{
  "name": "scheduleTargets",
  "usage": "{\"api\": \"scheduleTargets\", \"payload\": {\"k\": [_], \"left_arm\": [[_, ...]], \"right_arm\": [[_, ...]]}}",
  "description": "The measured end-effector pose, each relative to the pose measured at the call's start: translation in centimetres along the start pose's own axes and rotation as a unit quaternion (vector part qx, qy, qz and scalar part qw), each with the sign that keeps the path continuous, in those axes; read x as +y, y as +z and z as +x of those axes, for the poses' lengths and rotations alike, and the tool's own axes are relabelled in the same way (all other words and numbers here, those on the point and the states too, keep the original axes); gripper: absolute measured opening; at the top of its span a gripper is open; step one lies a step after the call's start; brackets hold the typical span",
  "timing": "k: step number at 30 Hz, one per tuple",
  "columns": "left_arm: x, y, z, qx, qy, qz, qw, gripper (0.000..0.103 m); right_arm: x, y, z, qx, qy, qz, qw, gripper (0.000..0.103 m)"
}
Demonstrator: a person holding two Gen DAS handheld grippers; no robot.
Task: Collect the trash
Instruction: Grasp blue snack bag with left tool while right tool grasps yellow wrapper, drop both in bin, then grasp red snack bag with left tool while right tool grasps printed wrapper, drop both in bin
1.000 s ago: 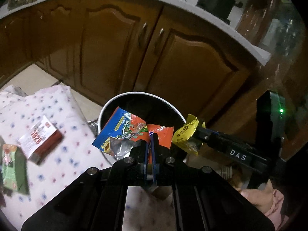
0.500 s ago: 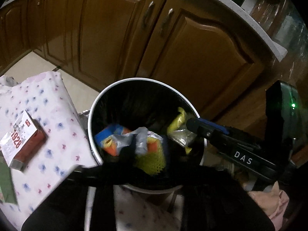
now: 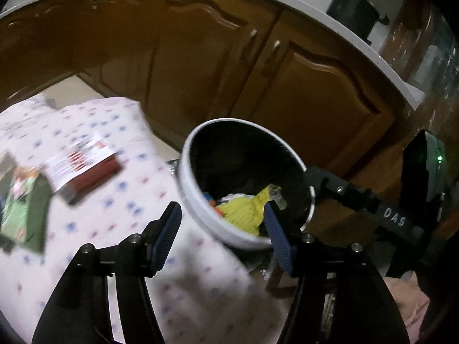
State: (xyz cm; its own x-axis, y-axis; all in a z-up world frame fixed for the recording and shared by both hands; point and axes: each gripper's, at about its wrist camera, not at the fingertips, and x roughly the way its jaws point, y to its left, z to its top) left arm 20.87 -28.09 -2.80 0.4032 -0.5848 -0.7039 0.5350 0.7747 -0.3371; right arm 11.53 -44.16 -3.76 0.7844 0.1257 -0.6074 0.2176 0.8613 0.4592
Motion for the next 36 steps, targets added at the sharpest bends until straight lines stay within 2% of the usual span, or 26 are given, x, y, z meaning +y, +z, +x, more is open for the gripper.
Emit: {"api": "scheduleTargets", "payload": {"k": [11, 23, 29, 36], "left_arm": [[7.3, -3.8, -6.6, -0.044, 0.075, -0.057, 0.9945, 0.061], [15.8, -6.4, -13.3, -0.085, 0.158, -0.116, 0.977, 0.062], [19.8, -6.4, -14.9, -0.088, 0.197, -0.13, 0.9679, 0.062], [22.9, -5.4, -14.0, -0.072, 0.218, -0.13, 0.9646, 0.062]], "right_arm": [[7.6, -1.9, 1.5, 0.021, 0.063, -0.044, 0.997, 0.067], [15.9, -4.3, 5.2, 0.064, 0.122, -0.092, 0.986, 0.067], [21.2, -5.8, 7.5, 0.08, 0.167, -0.117, 0.976, 0.067], [26.1, -6.4, 11.3, 0.112, 0.188, -0.141, 0.965, 0.065]]}}
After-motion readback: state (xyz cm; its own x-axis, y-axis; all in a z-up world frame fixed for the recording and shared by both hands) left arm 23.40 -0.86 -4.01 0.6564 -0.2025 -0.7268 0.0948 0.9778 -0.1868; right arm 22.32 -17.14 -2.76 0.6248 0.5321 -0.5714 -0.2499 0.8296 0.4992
